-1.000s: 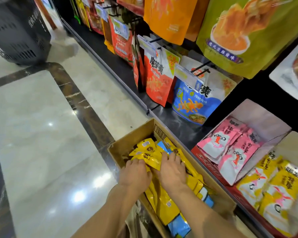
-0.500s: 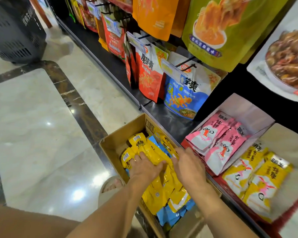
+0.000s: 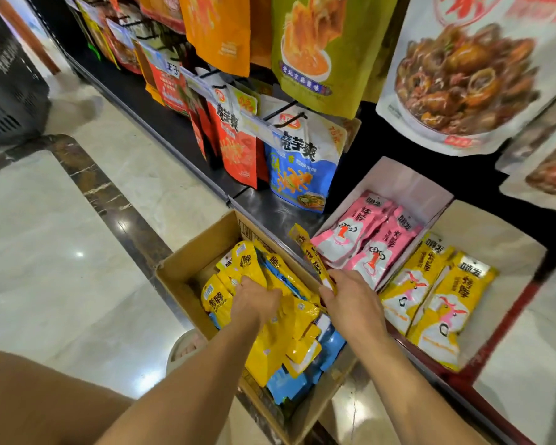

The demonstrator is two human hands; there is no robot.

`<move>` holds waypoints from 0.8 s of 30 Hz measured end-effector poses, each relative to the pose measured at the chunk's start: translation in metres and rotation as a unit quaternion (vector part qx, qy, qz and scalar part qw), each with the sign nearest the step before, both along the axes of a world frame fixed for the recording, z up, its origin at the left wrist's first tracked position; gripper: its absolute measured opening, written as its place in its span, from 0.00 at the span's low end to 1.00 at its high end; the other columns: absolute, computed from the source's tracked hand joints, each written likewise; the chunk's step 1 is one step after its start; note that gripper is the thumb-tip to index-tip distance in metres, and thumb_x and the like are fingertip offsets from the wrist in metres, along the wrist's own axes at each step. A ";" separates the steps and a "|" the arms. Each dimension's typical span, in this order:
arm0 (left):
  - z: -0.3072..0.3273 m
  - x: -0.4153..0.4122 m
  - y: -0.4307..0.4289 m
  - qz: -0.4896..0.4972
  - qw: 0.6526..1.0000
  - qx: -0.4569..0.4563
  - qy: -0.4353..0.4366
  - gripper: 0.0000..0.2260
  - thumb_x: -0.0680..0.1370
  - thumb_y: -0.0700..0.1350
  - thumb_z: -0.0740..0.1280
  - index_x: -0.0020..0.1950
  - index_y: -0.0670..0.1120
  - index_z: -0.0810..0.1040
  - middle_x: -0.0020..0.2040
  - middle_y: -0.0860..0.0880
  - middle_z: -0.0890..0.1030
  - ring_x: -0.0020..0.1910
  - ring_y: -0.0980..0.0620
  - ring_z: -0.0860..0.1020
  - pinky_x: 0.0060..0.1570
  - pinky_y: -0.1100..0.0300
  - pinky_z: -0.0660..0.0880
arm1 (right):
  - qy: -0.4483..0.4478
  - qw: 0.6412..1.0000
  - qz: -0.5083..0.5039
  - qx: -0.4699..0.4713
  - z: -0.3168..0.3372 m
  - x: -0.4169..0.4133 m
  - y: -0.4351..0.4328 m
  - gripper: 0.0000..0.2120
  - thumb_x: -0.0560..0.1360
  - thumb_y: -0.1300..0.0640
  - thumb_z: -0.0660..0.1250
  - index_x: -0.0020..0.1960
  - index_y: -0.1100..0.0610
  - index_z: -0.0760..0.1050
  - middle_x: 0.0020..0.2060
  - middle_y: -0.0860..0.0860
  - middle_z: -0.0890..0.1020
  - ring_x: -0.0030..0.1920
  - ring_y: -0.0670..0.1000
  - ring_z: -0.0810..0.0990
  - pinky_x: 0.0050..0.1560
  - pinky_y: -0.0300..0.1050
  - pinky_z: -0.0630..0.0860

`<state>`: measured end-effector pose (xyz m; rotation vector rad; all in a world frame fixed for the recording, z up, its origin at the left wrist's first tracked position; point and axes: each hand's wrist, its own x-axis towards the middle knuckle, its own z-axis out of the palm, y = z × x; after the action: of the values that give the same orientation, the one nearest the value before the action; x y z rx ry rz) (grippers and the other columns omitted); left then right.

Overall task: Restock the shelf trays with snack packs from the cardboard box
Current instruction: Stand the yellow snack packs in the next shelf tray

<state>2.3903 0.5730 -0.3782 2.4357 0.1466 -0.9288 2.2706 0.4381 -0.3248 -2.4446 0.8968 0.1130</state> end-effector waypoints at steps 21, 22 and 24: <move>0.085 -0.049 0.003 0.009 0.953 -0.296 -0.057 0.18 0.76 0.58 0.70 0.62 0.51 0.75 0.56 0.50 0.82 0.55 0.49 0.81 0.57 0.47 0.78 | -0.281 0.863 -0.255 0.333 0.041 -0.085 -0.048 0.01 0.77 0.53 0.73 0.46 0.49 0.83 0.37 0.40 0.84 0.43 0.45 0.83 0.42 0.38 0.74; 0.085 -0.054 -0.005 -0.004 0.952 -0.301 -0.051 0.18 0.76 0.57 0.70 0.63 0.51 0.75 0.57 0.51 0.82 0.56 0.49 0.81 0.57 0.47 0.78 | -0.285 0.858 -0.262 0.338 0.040 -0.092 -0.052 0.01 0.77 0.53 0.73 0.46 0.48 0.82 0.37 0.37 0.82 0.42 0.40 0.82 0.42 0.36 0.73; 0.089 -0.064 -0.023 -0.021 0.949 -0.312 -0.045 0.10 0.78 0.50 0.70 0.57 0.50 0.76 0.52 0.49 0.83 0.51 0.49 0.82 0.52 0.49 0.79 | -0.288 0.852 -0.272 0.342 0.040 -0.105 -0.060 0.02 0.77 0.53 0.72 0.49 0.46 0.81 0.40 0.35 0.82 0.42 0.34 0.80 0.44 0.33 0.73</move>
<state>2.3258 0.5499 -0.2895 1.8880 -0.2074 -0.7360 2.1653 0.3786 -0.2845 -1.3719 0.9998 -0.4194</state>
